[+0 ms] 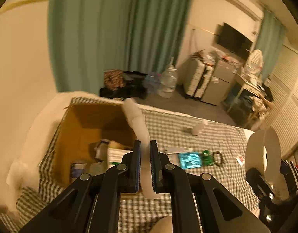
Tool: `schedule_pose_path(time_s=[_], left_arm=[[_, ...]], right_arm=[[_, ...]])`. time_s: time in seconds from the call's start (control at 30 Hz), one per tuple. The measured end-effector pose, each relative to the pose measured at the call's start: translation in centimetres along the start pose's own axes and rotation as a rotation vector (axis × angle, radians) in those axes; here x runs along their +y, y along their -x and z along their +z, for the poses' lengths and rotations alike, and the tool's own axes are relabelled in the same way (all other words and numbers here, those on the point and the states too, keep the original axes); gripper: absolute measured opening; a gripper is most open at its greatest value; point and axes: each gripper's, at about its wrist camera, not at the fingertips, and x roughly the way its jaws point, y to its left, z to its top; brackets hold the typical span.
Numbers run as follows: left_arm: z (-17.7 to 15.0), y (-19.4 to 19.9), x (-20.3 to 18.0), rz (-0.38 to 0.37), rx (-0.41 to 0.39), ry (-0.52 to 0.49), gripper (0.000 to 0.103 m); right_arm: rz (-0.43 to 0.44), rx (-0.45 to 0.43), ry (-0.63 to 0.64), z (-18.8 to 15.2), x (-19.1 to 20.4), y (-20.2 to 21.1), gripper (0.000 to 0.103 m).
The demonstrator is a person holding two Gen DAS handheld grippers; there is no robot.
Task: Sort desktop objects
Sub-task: 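Carry both to the cardboard box and release the tube while the right drops the tape roll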
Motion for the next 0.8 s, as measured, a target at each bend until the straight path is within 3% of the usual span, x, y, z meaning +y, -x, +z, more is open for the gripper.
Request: schedule_pose_path(time_s=[0.1,0.33,0.4,0.47,0.5,0.8], left_arm=[[-0.4,-1.4,3.3,0.064,0.017,0.030,0.008],[-1.0,-5.3,8.2,0.076,0.078,0.092,0.011],[-1.0,-6.6,8.9,0.082,0.103,0.095,0.026],[-1.0,-7.7,9.7,0.117,0.142,0.106,0.083],[-1.2,-7.9,10.2,0.143,0.146,0.117,0.087],[-3.3,-9.2,13.9,0.222,0.192,0.134,0.088]], right_arm=[[0.064,0.015,0.013,0.1,2.0,-1.4,0.082],[0.137,0.080,0.044,-0.8,5.5,-5.4,0.082],[0.141,0.107,0.049,-1.3,5.8,-6.7,0.082],[0.145,0.125,0.046,-1.6,5.8,-7.9,0.082],[0.148,0.131,0.043,-1.6,5.7,-8.3,0.082],[0.198,0.176,0.053,0.7,8.6,-13.5,0.083]])
